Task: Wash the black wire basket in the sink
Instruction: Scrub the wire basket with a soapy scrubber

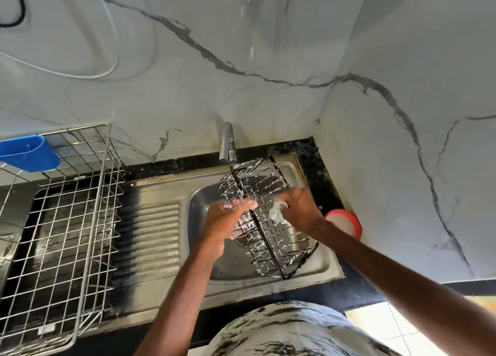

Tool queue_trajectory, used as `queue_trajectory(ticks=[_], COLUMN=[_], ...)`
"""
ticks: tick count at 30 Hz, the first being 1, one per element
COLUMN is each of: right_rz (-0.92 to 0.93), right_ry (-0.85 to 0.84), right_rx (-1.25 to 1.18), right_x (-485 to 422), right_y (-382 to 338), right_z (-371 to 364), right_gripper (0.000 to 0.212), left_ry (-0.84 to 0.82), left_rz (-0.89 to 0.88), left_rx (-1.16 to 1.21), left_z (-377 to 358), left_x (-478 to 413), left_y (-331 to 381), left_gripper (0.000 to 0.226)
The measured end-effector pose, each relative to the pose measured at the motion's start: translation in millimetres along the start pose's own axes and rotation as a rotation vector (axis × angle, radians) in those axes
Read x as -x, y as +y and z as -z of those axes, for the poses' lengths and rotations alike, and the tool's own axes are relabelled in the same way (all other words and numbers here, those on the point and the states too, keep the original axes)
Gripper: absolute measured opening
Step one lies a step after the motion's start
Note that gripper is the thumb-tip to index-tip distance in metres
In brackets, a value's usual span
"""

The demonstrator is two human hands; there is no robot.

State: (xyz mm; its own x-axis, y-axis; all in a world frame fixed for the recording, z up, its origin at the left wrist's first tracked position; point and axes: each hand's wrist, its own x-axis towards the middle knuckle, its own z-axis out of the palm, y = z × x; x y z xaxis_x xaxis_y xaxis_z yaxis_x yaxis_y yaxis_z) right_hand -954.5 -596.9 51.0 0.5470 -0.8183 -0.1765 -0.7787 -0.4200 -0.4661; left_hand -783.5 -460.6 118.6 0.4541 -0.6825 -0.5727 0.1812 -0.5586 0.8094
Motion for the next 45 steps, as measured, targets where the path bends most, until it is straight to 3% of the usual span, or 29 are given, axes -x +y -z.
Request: queue_trajectory(ticks=[2, 5, 8, 10, 13, 17, 23, 26, 28, 32, 35, 37, 41, 43, 45], right_rz=[-0.105, -0.311, -0.535, -0.636, -0.682, -0.548, -0.303, -0.406, -0.455, -0.369, -0.15, -0.047, 0.095, 0.133, 0.162], right_ry=[0.159, 0.376, 0.411, 0.391, 0.38, 0.321, 0.186, 0.221, 0.317, 0.332, 0.205, 0.132, 0.06, 0.06, 0.071], right_rx=[-0.096, -0.579, -1.128, -1.44, -1.653, -1.645, -1.269, -1.357, -1.349, -1.412, -1.363, -1.327, -1.117, -1.104, -1.088], right_x=[-7, -14, -22, -23, -18, -6, 2, -10, -16, -7, -2, -1, 1, 3, 5], right_y=[-11, -42, -67, -79, -89, -103, -111, -99, -95, -104, -110, -111, -110, -108, -105], right_z=[-3, 4, 13, 19, 27, 26, 17, 21, 19, 13, 15, 14, 15, 17, 18], right_gripper=[0.019, 0.019, 0.027, 0.025, 0.024, 0.024, 0.035, 0.027, 0.026, 0.03, 0.034, 0.035, 0.043, 0.042, 0.04], left_ry=[-0.014, 0.013, -0.024, -0.069, -0.1, -0.144, -0.176, -0.189, -0.194, -0.263, -0.273, -0.278, -0.252, -0.25, -0.27], left_rz=[-0.008, -0.017, -0.044, -0.054, -0.078, -0.074, -0.071, -0.064, -0.078, -0.102, -0.104, -0.126, -0.15, -0.191, -0.242], left_rx=[0.013, -0.01, -0.038, -0.026, -0.008, -0.006, 0.003, 0.039, 0.049, 0.115, 0.131, 0.143, 0.205, 0.226, 0.252], left_z=[-7, -20, -27, -26, -20, -12, -4, -3, -3, -1, 4, 8, 17, 19, 20], left_x=[3, 10, 13, 18, 16, 3, -18, -23, -23, -27, -34, -41, -50, -53, -57], left_y=[-5, -8, -12, -11, -11, -10, -20, -24, -23, -25, -28, -31, -30, -28, -31], left_gripper=[0.044, 0.029, 0.02, 0.033, 0.065, 0.074, 0.03, 0.02, 0.026, 0.07, 0.053, 0.054, 0.046, 0.05, 0.041])
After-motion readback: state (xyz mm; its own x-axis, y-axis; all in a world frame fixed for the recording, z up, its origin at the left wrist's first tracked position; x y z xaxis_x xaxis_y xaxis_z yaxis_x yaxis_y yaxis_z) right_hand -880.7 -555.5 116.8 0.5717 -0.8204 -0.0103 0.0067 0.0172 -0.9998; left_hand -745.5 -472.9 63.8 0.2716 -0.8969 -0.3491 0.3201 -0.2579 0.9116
